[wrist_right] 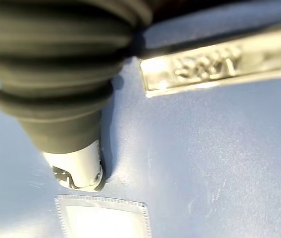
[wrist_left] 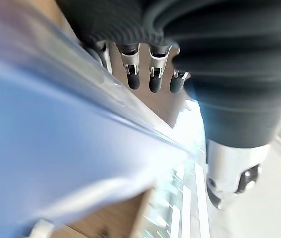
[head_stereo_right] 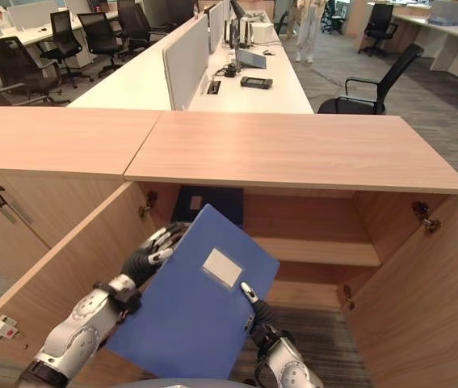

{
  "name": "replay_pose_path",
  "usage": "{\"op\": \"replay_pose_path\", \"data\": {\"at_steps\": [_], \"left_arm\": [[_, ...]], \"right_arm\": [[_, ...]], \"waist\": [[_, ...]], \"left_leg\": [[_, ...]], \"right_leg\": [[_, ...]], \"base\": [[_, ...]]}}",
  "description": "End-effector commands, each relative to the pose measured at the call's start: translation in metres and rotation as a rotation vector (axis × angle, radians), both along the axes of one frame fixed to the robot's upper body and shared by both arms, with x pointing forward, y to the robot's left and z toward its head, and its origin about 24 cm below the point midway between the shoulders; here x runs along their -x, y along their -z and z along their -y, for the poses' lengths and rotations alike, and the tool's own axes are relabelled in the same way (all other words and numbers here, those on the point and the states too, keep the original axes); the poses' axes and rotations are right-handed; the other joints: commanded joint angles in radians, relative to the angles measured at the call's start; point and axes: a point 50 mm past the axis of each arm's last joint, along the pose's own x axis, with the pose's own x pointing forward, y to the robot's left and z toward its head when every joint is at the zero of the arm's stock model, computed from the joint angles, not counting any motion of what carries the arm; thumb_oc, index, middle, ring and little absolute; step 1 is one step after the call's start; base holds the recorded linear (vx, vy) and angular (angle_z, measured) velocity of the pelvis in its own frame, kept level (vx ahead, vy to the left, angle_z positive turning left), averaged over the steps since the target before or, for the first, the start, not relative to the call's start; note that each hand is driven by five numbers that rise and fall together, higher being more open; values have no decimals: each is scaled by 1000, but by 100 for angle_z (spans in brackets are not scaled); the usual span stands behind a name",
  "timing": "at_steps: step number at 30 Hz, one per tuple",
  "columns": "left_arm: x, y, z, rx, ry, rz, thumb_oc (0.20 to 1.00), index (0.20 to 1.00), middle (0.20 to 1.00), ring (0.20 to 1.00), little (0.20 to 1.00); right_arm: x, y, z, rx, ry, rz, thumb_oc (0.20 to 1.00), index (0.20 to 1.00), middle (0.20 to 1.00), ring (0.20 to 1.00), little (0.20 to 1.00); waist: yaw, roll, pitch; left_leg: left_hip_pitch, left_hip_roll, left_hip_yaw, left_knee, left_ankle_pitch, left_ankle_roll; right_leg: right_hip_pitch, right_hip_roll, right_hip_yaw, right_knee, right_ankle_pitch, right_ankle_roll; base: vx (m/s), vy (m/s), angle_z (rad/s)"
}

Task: Put the empty folder in the office cabinet

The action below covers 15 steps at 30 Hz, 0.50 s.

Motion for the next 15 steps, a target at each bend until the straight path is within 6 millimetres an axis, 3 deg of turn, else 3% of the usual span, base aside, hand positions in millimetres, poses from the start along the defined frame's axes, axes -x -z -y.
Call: {"op": "replay_pose_path", "data": {"at_steps": [1,4,5,12,15], "left_arm": [[22,21,7,88,-33,-128,1000,1000,1000,1000,1000],[43,45,-14,91,-150,-242,1000,1000,1000,1000,1000],[59,68,-27,42,-228,-347,1000,1000,1000,1000,1000],[78,96,-43,-10,-339,-481,1000,1000,1000,1000,1000],[82,105,-45,-14,-378,-525,1000,1000,1000,1000,1000]], "right_arm": [[-28,-23,-40,-147,61,89,200,200,200,200,200],[-14,-2,12,-63,209,-13,200,200,200,200,200],[-9,-2,29,-16,263,-17,200,200,200,200,200],[-14,-2,49,57,284,-3,200,200,200,200,200],[-17,1,70,150,305,-21,200,200,200,200,200]], "waist": [[2,-43,21],[-5,-46,25],[-4,-49,24],[5,-42,31],[13,-39,45]], "left_leg": [[-13,-24,-102,2,-41,-7],[-17,-19,-111,2,-38,-11],[-20,-16,-122,2,-33,-14],[-46,2,-160,2,-14,-24],[-67,23,-184,28,-5,-35]], "right_leg": [[76,-41,-28,7,-47,80],[72,-37,-33,14,-54,77],[69,-35,-40,20,-61,74],[41,-31,-66,67,-93,60],[28,-26,-88,113,-130,41]], "base": [[8,-18,13],[16,-50,16],[24,-57,15],[3,-59,18],[-8,-104,27]]}}
